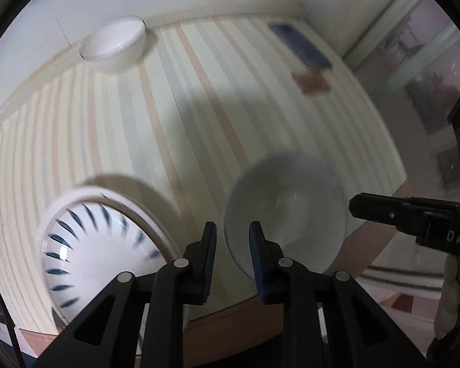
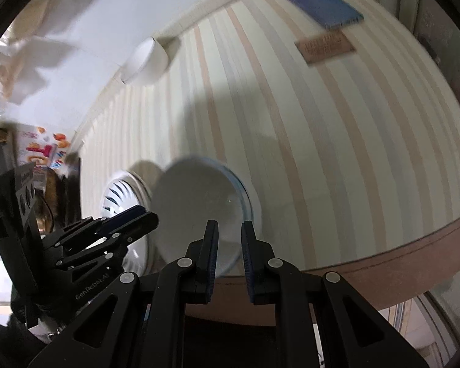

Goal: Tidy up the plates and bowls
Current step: 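Open both tools and grip the rim of the black-rimmed white bowl, then lift the black-rimmed bowl and lower it onto the nested bowls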

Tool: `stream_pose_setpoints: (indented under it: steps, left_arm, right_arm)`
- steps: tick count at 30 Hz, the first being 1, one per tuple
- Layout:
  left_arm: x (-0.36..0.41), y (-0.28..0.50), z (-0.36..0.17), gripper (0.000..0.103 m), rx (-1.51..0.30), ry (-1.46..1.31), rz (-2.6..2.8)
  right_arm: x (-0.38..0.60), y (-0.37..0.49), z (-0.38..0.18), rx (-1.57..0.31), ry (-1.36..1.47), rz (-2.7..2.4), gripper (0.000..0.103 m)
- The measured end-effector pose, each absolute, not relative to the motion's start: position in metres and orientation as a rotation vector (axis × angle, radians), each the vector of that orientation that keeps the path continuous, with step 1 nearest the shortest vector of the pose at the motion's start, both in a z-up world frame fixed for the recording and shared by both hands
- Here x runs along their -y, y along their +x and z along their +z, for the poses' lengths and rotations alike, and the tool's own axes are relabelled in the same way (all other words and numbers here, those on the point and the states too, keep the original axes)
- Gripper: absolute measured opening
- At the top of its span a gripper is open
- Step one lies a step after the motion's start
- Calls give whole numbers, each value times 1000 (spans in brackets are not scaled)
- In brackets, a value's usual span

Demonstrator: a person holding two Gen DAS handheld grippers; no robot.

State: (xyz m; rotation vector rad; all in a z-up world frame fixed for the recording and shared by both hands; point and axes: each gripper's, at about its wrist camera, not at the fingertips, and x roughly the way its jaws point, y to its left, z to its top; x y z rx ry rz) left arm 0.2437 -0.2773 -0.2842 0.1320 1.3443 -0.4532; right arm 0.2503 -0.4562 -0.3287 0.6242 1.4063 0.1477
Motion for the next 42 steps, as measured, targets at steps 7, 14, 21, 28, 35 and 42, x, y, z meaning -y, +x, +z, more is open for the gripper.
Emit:
stream_pose_setpoints:
  steps: [7,14,21,28,35,42]
  left_arm:
    - [241,311,-223,33,-1204,-20,-392]
    - [188,425,-241,33,-1192,-134,-220]
    - [147,511,-311,33,-1310,-271,-125]
    - [142,543,-358,27,-1353,-356,-159]
    - [150,528,-358,22,-1322,-303,-138]
    - [166,515,-341,22,-1303,-268,-131]
  right_arm:
    - [461,311,-276,-1330,619,192,38]
    - [433,434,-282,-1301,592,270,49]
    - [392,543,-343,-1333,542,306,49]
    - [371,593,-394,-1388,530,337,22]
    - [366,594,-400,-1390,467,352,15]
    - [354,589,-391,-1387,443,359,15]
